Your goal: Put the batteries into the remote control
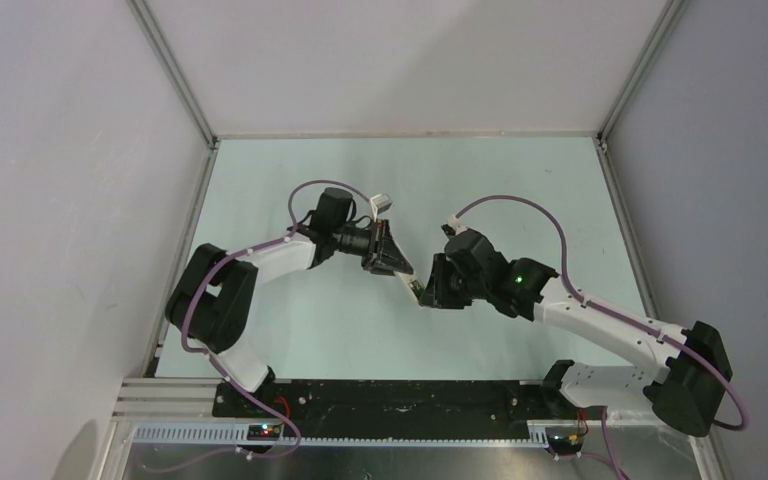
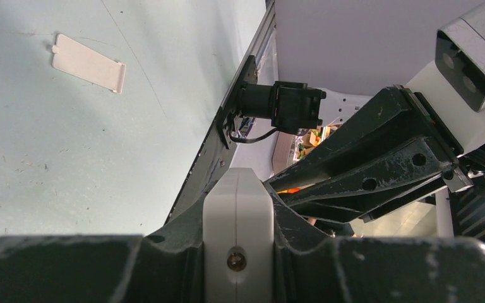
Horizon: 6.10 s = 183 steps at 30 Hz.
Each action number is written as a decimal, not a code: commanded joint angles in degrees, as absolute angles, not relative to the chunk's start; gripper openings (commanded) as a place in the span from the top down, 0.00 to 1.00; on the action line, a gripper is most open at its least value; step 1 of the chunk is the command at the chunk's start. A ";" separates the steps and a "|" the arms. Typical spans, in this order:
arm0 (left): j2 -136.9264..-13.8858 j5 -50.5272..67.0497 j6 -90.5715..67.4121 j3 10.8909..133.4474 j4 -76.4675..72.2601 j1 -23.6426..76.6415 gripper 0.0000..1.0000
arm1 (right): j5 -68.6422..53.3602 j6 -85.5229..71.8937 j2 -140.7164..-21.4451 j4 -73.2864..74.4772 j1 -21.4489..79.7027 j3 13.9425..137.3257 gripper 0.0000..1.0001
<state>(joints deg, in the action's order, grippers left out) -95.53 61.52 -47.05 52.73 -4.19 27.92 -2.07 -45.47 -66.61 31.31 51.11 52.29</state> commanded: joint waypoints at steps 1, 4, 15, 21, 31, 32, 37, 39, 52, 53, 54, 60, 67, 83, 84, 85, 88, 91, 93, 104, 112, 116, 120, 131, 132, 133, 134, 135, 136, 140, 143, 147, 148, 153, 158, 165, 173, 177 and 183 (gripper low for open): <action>-94.01 63.24 -46.85 53.17 -5.62 27.95 1.00 | -2.07 -45.97 -67.24 27.17 50.50 52.12 0.79; -93.60 63.40 -46.48 52.78 -5.62 27.95 1.00 | -2.36 -45.97 -67.59 27.03 50.30 52.12 0.82; -91.48 64.46 -44.29 51.47 -5.62 28.38 1.00 | -3.86 -45.27 -68.52 26.00 49.20 52.07 0.89; -89.26 65.52 -42.21 50.59 -5.62 28.80 1.00 | -6.03 -44.24 -68.90 25.18 48.10 52.12 0.90; -88.69 66.09 -41.45 50.58 -5.61 29.67 1.00 | -8.58 -43.67 -69.51 23.44 47.58 52.12 0.91; -88.69 66.20 -41.43 50.60 -5.62 29.69 1.00 | -8.73 -43.55 -69.56 23.37 47.48 52.12 0.91; -88.26 66.60 -41.14 50.58 -5.62 30.09 1.00 | -10.51 -43.25 -69.96 22.62 46.54 52.12 0.92; -87.94 66.80 -40.97 50.56 -5.62 30.18 1.00 | -11.44 -43.20 -70.31 22.33 46.11 52.12 0.94; -88.05 65.51 -40.69 51.33 -5.62 30.32 1.00 | -13.71 -43.73 -70.38 22.36 44.69 52.12 1.00; -88.06 65.31 -40.69 51.38 -5.62 30.37 1.00 | -13.75 -43.76 -69.91 22.30 44.67 52.12 1.00; -88.13 65.22 -40.69 51.43 -5.62 30.33 1.00 | -13.78 -43.68 -68.89 22.03 44.61 52.12 1.00; -87.61 64.34 -40.81 51.52 -5.62 30.23 1.00 | -13.92 -42.50 -62.77 22.10 44.58 52.12 0.91; -85.98 64.23 -41.86 51.61 -5.62 30.23 1.00 | -12.60 -41.47 -54.14 22.97 44.45 48.44 0.65; -76.48 66.17 -40.89 51.31 -5.15 31.36 1.00 | -19.33 -28.87 -51.25 16.45 48.80 45.53 0.51; -76.52 66.13 -41.05 51.32 -5.12 31.44 1.00 | -19.46 -28.53 -51.29 16.40 49.40 45.53 0.51; -76.52 66.15 -41.09 51.37 -5.08 31.45 1.00 | -19.41 -28.38 -51.31 16.42 49.92 45.53 0.51; -76.48 66.02 -41.29 51.40 -4.98 31.42 1.00 | -18.89 -28.42 -51.54 16.56 50.52 45.53 0.54; -76.55 65.98 -41.43 51.54 -4.94 31.43 1.00 | -18.51 -28.39 -51.71 17.06 50.70 45.53 0.58; -76.63 65.95 -41.48 51.59 -4.88 31.46 1.00 | -18.46 -28.39 -51.64 17.20 50.69 45.53 0.61; -76.73 65.77 -41.55 51.34 -4.83 31.64 1.00 | -18.64 -29.05 -52.90 16.64 50.70 45.53 0.84; -76.90 65.90 -41.84 51.85 -4.83 31.64 1.00 | -16.71 -30.16 -53.43 17.58 50.73 45.51 0.90; -77.03 65.52 -41.64 51.83 -4.76 31.64 1.00 | -15.44 -31.18 -51.63 17.79 50.71 45.46 0.50; -77.37 65.27 -41.26 51.77 -4.61 31.60 1.00 | -13.88 -31.11 -48.24 18.19 50.24 45.48 0.31; -77.76 63.96 -41.75 51.70 -4.01 31.55 1.00 | -9.96 -28.08 -46.12 19.43 51.14 45.57 0.21; -77.80 63.54 -41.88 51.64 -3.90 31.55 1.00 | -7.70 -27.80 -46.30 19.47 52.29 45.73 0.21; -77.88 63.28 -42.33 51.56 -3.80 31.55 1.00 | -6.13 -26.90 -47.37 19.97 53.04 46.74 0.21; -78.16 62.64 -42.61 51.53 -3.72 31.55 1.00 | -2.83 -25.95 -48.07 21.45 54.94 47.45 0.21; -78.32 61.94 -43.19 51.42 -3.66 31.55 1.00 | -0.93 -24.75 -49.90 22.28 55.95 49.15 0.22; -78.77 61.69 -43.53 51.42 -3.55 31.55 1.00 | 2.82 -23.66 -51.72 23.65 57.98 49.98 0.22; -80.04 60.72 -44.90 51.18 -3.40 31.52 1.00 | 10.67 -21.65 -56.22 25.20 62.96 53.86 0.23; -80.27 60.08 -45.43 50.96 -3.28 31.51 1.00 | 14.79 -21.03 -58.98 26.62 65.13 56.37 0.25; -80.11 59.48 -46.03 50.79 -3.02 31.50 1.00 | 19.67 -20.45 -61.66 27.75 67.69 57.99 0.31; -80.09 59.39 -46.22 50.80 -2.96 31.52 0.98 | 20.29 -20.27 -62.55 28.11 67.95 58.49 0.32; -80.09 59.37 -46.40 50.90 -2.69 31.55 0.95 | 23.80 -20.18 -65.67 30.44 69.71 59.80 0.41; -80.21 59.14 -46.53 51.05 -2.47 31.55 0.94 | 24.72 -20.56 -67.73 31.55 70.27 60.68 0.54; -78.58 54.49 -47.50 50.45 -2.37 31.55 0.69 | 24.85 -25.45 -68.79 32.09 69.68 61.32 0.74; -71.91 40.96 -50.28 47.04 -2.63 31.68 0.39 | 20.44 -29.99 -68.59 30.90 66.97 61.33 0.79; -68.53 35.70 -52.72 45.26 -4.30 32.30 0.37 | 16.50 -31.65 -68.61 30.40 64.88 61.35 0.79; -66.79 30.72 -53.34 43.38 -6.97 34.87 0.37 | 10.97 -33.31 -68.07 28.47 62.30 61.31 0.78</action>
<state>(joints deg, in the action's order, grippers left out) -68.40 36.05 -52.12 44.34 -3.03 33.06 15.44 -31.16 -68.69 32.14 63.61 58.76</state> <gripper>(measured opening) 0.631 0.444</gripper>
